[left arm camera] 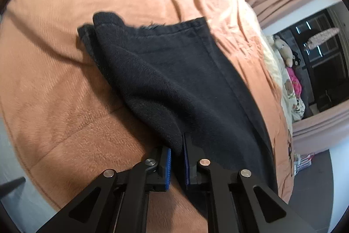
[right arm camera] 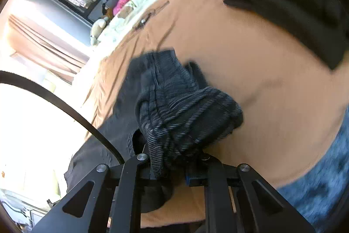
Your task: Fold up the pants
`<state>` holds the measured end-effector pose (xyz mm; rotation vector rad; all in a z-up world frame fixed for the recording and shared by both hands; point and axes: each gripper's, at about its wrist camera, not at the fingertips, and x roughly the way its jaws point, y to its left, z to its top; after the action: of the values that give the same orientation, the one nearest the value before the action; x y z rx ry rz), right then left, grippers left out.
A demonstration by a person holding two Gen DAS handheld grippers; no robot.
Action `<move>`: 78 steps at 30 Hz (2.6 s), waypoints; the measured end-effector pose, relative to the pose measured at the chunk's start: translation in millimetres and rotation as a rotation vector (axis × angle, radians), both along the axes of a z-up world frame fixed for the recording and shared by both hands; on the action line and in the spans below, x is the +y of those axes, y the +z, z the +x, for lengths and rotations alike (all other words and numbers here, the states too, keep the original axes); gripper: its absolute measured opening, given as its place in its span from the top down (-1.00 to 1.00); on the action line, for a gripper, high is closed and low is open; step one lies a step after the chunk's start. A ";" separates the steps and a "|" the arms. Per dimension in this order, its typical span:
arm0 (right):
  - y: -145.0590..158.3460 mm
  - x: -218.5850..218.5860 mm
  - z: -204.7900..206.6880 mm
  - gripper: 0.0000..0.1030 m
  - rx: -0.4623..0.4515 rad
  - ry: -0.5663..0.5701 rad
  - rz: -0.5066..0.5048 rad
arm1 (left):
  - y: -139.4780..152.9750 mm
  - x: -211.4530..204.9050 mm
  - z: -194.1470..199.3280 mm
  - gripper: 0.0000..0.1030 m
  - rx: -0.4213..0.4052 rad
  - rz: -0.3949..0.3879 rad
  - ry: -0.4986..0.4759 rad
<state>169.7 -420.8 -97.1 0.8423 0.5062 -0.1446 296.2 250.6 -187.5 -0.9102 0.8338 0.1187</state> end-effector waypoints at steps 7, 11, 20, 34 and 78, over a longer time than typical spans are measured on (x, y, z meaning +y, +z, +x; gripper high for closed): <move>-17.0 7.7 16.1 0.77 0.062 -0.010 -0.005 | -0.1 9.7 -2.8 0.65 0.000 -0.034 -0.013; -16.7 14.7 14.4 0.60 0.068 0.001 0.005 | -5.6 20.8 1.9 0.24 0.021 -0.003 0.015; 11.4 20.0 -16.4 0.06 0.090 -0.037 -0.035 | -8.4 50.8 20.4 0.22 -0.005 -0.037 0.043; 65.3 74.7 -42.5 0.06 0.007 -0.033 -0.202 | 15.0 80.3 48.2 0.92 -0.065 -0.002 0.016; 13.3 387.3 219.5 0.38 0.208 0.777 -0.335 | 216.5 48.9 67.6 0.93 -0.351 0.077 -0.167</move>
<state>389.2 -33.5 -83.8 0.2629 0.9422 0.3934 363.8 299.5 29.0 -0.7572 0.5702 -0.1499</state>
